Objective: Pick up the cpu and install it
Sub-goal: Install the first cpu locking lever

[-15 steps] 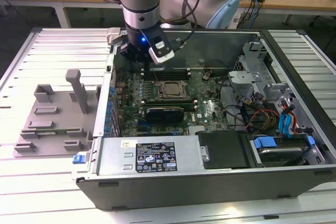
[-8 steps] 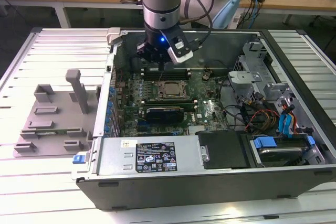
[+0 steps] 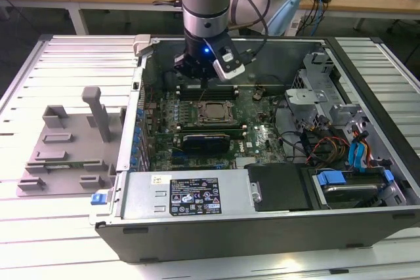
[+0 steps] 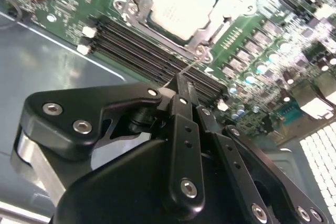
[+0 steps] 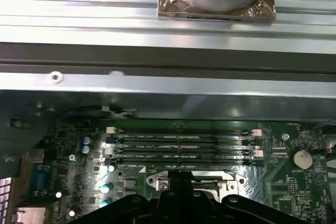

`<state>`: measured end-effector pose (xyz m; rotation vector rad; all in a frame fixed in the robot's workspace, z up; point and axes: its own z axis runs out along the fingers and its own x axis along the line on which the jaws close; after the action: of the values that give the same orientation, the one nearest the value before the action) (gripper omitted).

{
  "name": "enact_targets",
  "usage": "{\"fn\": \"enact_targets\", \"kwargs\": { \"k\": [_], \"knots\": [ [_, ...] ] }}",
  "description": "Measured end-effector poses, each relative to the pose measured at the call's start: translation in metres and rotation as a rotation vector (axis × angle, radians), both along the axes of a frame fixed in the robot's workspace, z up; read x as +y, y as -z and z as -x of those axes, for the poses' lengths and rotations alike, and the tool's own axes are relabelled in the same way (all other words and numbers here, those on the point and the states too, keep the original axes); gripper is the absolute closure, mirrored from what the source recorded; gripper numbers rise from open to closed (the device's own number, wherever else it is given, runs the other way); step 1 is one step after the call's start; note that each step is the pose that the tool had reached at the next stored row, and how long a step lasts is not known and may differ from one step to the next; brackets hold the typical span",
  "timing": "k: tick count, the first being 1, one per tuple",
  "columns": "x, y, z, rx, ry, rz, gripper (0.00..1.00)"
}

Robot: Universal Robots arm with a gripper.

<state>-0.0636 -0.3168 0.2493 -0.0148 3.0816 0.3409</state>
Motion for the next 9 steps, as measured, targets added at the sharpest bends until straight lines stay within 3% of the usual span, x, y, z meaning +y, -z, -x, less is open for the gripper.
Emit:
{"fn": "enact_targets", "kwargs": {
  "k": [2,7,9],
  "knots": [
    [0.0,0.0012,-0.0062,0.0004,0.001,0.0,0.89],
    [0.0,0.0032,-0.0076,-0.0017,0.007,0.0,0.89],
    [0.0,0.0069,-0.0075,-0.0023,0.071,0.0024,0.89]
  ]
}}
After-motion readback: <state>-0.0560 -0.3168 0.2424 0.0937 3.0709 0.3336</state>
